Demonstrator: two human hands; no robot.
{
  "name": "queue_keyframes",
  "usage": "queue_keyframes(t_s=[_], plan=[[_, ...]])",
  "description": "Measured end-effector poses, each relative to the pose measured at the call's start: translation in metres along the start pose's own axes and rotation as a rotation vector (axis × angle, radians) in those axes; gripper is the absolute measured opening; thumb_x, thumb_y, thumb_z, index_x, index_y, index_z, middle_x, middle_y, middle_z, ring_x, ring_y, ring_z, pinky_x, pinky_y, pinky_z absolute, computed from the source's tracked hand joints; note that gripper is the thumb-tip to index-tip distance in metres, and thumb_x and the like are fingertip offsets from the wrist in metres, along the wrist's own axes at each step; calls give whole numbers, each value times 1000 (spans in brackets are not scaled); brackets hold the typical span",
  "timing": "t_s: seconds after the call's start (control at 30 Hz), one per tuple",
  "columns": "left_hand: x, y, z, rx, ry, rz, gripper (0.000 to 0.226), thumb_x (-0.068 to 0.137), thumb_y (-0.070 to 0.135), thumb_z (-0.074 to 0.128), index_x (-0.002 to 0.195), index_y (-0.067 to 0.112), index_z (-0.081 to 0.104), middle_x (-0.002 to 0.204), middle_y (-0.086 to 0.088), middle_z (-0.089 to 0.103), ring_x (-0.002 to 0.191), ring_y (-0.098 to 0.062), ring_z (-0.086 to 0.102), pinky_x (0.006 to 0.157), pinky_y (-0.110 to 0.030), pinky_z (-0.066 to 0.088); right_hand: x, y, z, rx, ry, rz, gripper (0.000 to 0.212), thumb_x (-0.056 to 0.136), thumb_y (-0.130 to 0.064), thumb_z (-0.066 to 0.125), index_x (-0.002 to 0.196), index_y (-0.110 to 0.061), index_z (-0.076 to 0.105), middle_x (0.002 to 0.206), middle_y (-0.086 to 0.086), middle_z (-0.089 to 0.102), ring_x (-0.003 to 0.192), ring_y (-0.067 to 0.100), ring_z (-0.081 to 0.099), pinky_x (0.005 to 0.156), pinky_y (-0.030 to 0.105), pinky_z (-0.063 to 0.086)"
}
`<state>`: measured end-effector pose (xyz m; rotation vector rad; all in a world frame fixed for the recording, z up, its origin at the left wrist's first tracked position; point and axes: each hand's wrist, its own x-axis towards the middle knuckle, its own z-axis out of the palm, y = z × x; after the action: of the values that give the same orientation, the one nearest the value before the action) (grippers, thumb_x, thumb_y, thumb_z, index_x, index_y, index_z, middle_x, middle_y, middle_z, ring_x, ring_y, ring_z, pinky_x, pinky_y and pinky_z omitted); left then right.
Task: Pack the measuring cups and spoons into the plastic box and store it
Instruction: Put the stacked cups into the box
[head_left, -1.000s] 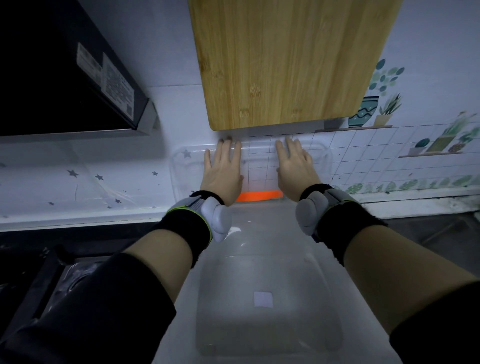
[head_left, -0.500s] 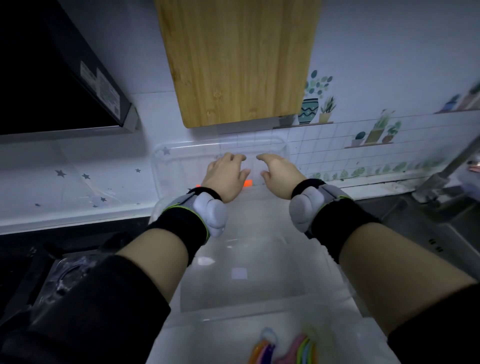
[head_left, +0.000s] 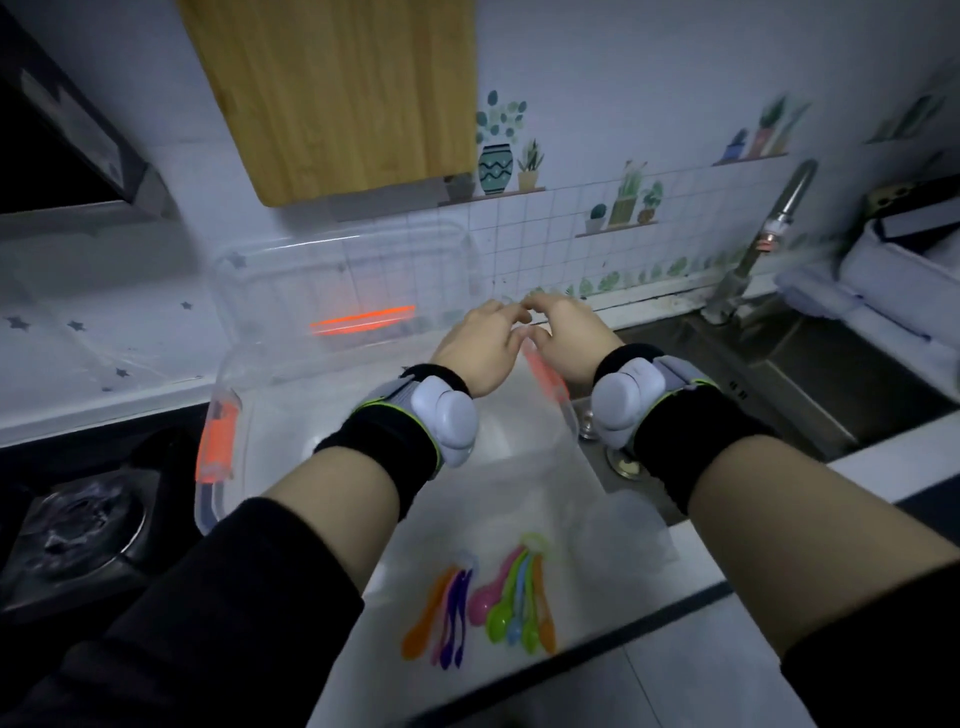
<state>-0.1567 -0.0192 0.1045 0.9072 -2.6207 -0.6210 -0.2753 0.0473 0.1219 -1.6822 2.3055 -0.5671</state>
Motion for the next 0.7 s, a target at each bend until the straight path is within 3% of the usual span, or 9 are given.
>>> queue_keyframes(t_s=[0.2, 0.4, 0.53, 0.63, 0.7], plan=[[-16, 50, 41, -88, -97, 141, 34, 97, 13, 37, 128, 12, 51, 124, -12, 51, 117, -28, 48, 100, -35, 38, -55, 50, -6, 51, 0, 119, 25, 91, -14, 50, 115, -10, 57, 115, 15, 64, 111, 32, 57, 90, 36, 47], [-38, 90, 88, -124, -235, 272, 32, 97, 12, 38, 127, 12, 51, 121, -13, 50, 114, -28, 50, 99, -38, 39, -108, 102, 2, 68, -58, 274, 22, 92, -15, 48, 112, -10, 57, 112, 18, 64, 108, 33, 58, 80, 28, 38], [-43, 95, 110, -124, -363, 239, 41, 97, 6, 36, 137, 9, 42, 132, -15, 44, 125, -28, 44, 105, -34, 32, -129, 122, 12, 8, -110, 329, 29, 93, -15, 47, 120, -13, 57, 116, 17, 64, 111, 34, 56, 89, 34, 42], [-46, 94, 120, -126, -499, 172, 48, 92, -2, 37, 139, 6, 36, 134, -19, 40, 127, -31, 40, 105, -31, 29, -145, 129, 19, 21, -167, 384, 28, 93, -13, 47, 118, -13, 59, 116, 14, 64, 109, 31, 58, 82, 27, 39], [-52, 92, 126, -107, -561, 123, 48, 95, 8, 41, 142, 10, 31, 138, -18, 37, 127, -32, 40, 103, -34, 31, -155, 131, 24, 10, -219, 432, 27, 94, -15, 46, 115, -11, 61, 115, 14, 64, 106, 31, 58, 78, 26, 38]])
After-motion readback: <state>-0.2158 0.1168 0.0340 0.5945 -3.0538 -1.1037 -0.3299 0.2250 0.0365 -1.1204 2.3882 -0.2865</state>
